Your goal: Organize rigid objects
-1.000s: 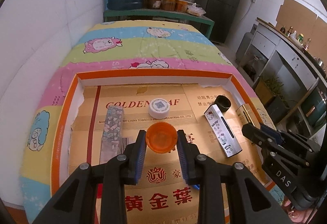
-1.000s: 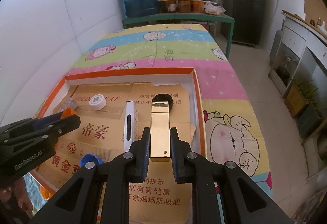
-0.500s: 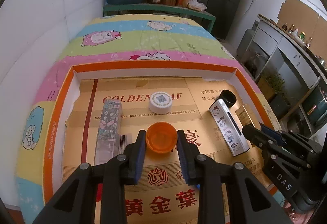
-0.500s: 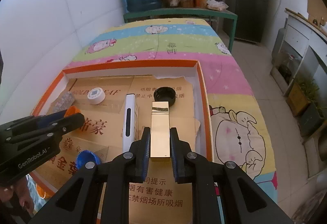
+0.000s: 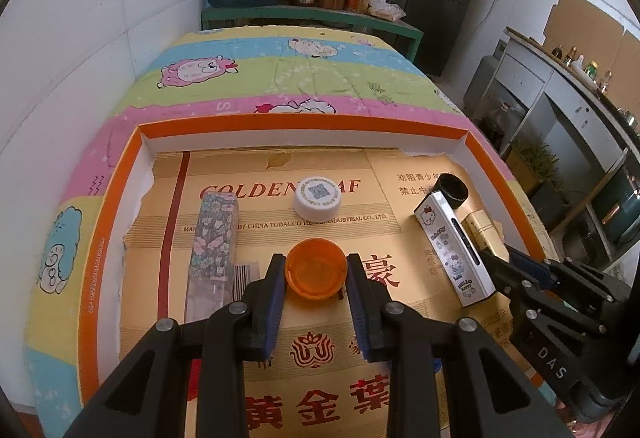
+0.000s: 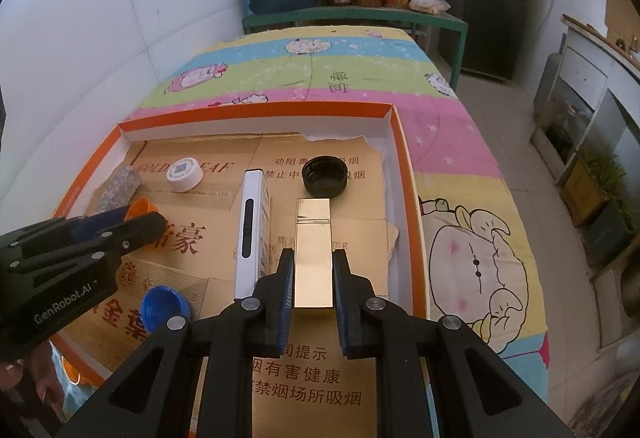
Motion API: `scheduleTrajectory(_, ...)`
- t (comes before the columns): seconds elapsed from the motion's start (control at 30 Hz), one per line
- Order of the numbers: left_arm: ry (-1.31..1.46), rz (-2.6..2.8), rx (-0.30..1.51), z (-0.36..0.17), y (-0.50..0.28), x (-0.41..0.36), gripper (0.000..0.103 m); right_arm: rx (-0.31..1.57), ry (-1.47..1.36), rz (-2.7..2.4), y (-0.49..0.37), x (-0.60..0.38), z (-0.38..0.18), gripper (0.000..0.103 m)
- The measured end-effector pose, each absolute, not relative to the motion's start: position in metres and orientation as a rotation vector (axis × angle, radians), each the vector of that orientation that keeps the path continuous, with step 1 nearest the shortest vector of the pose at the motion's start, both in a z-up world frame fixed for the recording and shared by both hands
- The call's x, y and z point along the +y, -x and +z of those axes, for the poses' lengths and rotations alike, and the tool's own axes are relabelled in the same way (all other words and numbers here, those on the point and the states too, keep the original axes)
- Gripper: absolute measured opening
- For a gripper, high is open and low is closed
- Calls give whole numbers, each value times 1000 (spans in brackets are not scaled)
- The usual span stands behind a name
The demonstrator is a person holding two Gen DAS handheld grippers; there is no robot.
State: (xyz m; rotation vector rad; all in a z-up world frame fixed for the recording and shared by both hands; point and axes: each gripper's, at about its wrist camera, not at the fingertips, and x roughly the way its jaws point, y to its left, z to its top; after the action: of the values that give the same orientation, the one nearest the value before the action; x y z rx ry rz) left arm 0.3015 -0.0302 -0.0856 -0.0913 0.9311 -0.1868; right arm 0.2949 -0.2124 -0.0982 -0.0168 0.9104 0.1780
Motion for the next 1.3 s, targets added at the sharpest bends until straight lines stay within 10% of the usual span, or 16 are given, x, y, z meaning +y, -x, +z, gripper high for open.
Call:
scheduleTrajectory(0.4, 99, -207, 907, -78, -297, -28, 52, 868, 9, 166, -287, -216, -90, 27)
scheduleTrajectory(1.3, 127, -197, 856, -48, -243, -1, 52, 819, 6, 149, -240, -209, -57, 27)
